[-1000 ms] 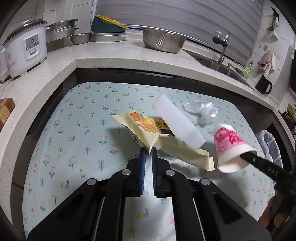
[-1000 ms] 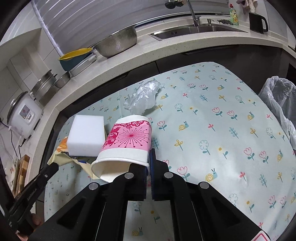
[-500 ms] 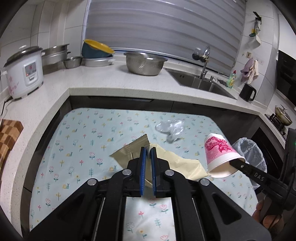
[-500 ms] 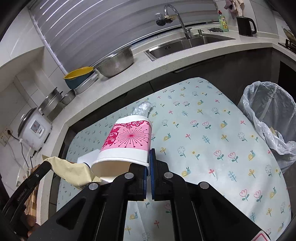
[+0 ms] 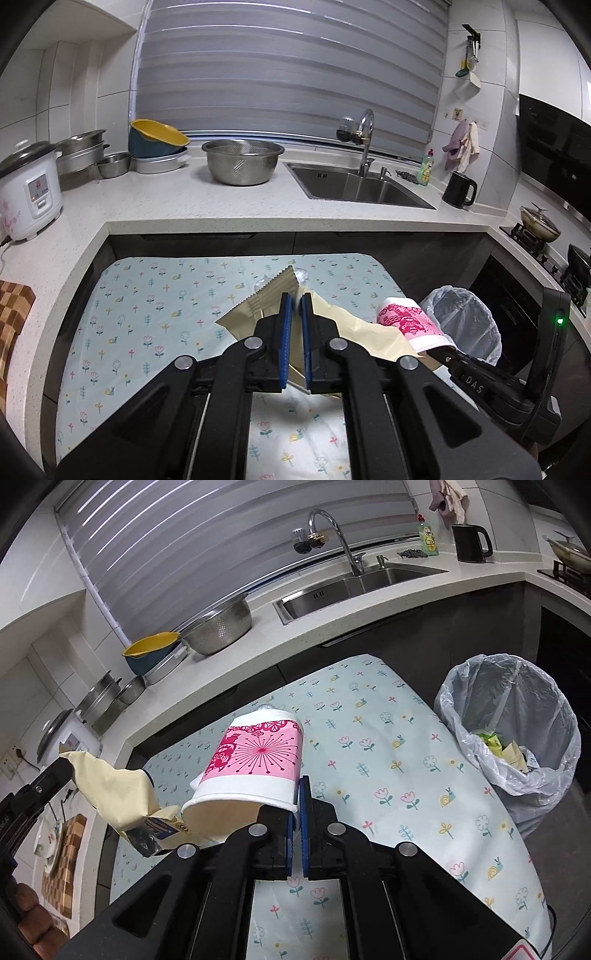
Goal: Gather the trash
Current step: 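Carry the cup and snack packet over the trash bin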
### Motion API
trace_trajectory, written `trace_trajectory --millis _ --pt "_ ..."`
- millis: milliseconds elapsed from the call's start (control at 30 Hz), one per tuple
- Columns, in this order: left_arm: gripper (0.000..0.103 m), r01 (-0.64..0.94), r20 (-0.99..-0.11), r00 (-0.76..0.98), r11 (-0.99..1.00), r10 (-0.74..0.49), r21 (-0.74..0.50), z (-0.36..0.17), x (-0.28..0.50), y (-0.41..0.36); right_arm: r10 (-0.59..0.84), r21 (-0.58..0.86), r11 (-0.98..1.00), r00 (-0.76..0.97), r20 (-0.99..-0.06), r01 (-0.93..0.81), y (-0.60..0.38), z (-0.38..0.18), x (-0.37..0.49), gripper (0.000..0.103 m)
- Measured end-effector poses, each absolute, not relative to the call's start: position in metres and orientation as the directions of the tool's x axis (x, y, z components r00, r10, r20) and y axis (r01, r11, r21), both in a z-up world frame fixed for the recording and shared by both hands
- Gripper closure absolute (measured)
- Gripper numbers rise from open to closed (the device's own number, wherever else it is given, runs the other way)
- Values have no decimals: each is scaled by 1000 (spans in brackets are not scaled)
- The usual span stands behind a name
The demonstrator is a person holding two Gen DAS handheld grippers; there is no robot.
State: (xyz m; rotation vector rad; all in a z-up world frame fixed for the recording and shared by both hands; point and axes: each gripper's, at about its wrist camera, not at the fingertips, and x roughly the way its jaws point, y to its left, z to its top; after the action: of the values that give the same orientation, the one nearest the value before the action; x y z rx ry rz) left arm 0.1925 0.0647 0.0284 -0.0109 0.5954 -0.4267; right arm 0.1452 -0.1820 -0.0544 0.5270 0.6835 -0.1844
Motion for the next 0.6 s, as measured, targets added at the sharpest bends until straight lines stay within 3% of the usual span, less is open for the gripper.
trace_trajectory --millis 600 --pt "98 505 -551 685 856 -476 -112 32 189 -56 -136 401 793 775 -617 458 -289 -40 96 100"
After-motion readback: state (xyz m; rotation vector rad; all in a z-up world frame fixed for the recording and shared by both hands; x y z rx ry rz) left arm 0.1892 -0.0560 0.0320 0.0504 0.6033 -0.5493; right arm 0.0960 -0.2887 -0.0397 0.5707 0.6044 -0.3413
